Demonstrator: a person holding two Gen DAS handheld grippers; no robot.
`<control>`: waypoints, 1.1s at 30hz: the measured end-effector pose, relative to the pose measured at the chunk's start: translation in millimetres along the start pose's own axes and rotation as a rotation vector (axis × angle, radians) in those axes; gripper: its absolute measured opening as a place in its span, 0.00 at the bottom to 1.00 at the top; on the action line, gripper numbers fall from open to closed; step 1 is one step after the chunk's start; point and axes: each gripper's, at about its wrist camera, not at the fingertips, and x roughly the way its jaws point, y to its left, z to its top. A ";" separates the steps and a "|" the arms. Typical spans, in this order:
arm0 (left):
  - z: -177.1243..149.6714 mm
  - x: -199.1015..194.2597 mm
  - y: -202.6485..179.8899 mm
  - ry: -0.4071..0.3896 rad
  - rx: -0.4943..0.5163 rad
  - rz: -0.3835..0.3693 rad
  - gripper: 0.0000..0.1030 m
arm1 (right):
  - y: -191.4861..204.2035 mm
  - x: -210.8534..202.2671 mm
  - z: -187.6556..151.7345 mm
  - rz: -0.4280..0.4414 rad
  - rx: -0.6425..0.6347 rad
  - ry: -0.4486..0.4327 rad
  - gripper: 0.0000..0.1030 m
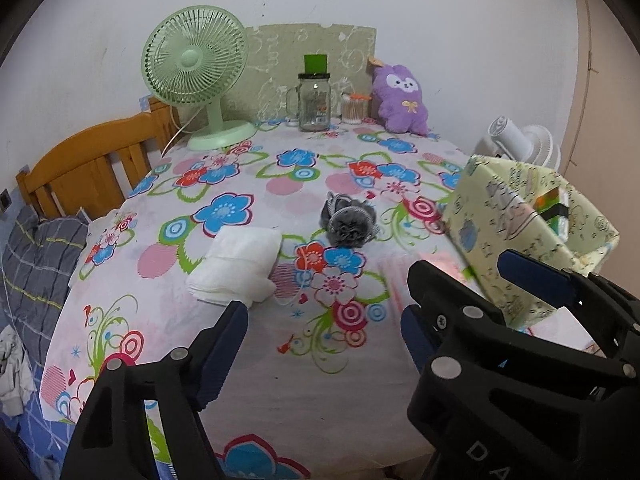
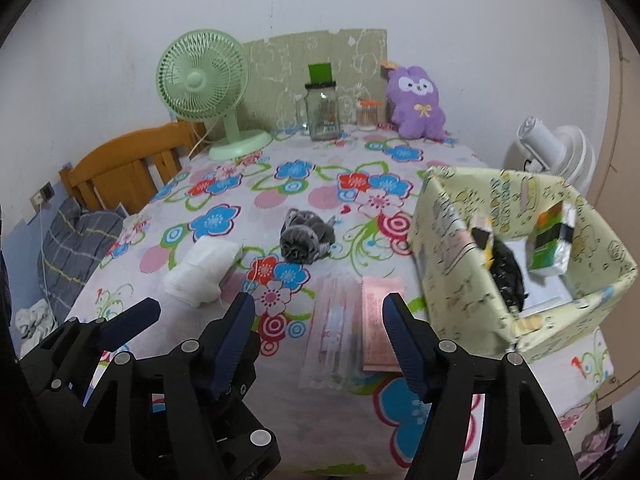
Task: Organize soft objects
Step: 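Withdraw both tools from the box back toward the remaining items, then grasp the white folded cloth with the left tool while the right tool grasps the clear straw pack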
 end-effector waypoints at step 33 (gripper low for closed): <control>-8.2 58.0 18.4 0.130 -0.008 0.023 0.77 | 6.6 73.3 -5.7 -0.039 -0.029 0.177 0.23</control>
